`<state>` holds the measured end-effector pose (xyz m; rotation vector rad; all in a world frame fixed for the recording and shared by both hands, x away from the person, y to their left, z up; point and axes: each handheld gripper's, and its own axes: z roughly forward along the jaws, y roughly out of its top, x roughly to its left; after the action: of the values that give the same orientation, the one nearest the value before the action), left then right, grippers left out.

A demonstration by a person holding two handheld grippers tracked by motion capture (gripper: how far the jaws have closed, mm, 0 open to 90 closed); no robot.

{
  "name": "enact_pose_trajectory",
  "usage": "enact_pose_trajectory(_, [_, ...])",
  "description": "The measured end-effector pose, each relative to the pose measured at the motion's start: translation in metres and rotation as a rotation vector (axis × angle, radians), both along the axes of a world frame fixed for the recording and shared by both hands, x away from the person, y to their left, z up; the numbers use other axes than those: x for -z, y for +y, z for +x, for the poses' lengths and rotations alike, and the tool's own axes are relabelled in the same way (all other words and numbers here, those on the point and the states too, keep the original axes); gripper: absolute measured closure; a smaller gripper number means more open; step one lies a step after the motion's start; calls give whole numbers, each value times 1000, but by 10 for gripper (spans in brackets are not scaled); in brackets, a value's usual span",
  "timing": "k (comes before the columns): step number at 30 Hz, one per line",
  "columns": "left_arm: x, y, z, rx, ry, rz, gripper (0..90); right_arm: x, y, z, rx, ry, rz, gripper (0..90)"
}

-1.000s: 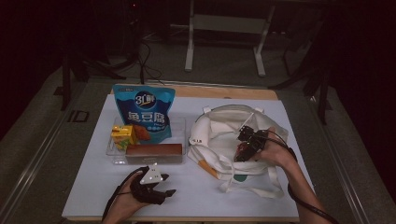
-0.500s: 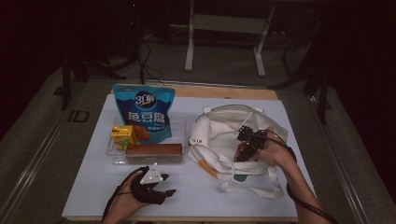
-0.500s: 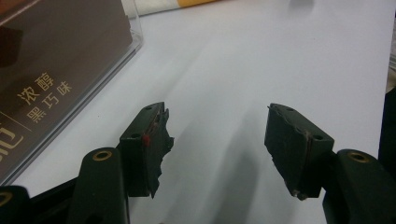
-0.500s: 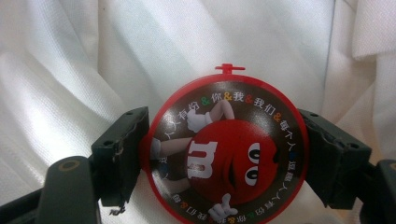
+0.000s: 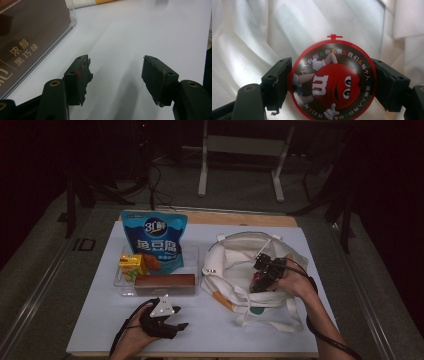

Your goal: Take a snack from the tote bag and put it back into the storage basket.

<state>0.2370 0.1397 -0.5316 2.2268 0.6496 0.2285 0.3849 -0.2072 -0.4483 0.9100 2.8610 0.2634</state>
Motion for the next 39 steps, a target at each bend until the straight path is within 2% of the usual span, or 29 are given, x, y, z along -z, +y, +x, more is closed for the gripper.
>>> enact_pose_trajectory(21, [0,0,0,-1,0,-2,391,-13,12,-4,-65,-51,36,235])
enact_pose_trajectory(39, [0,0,0,0,-1,2,391,-25,23,-6,-93,-80,61,235])
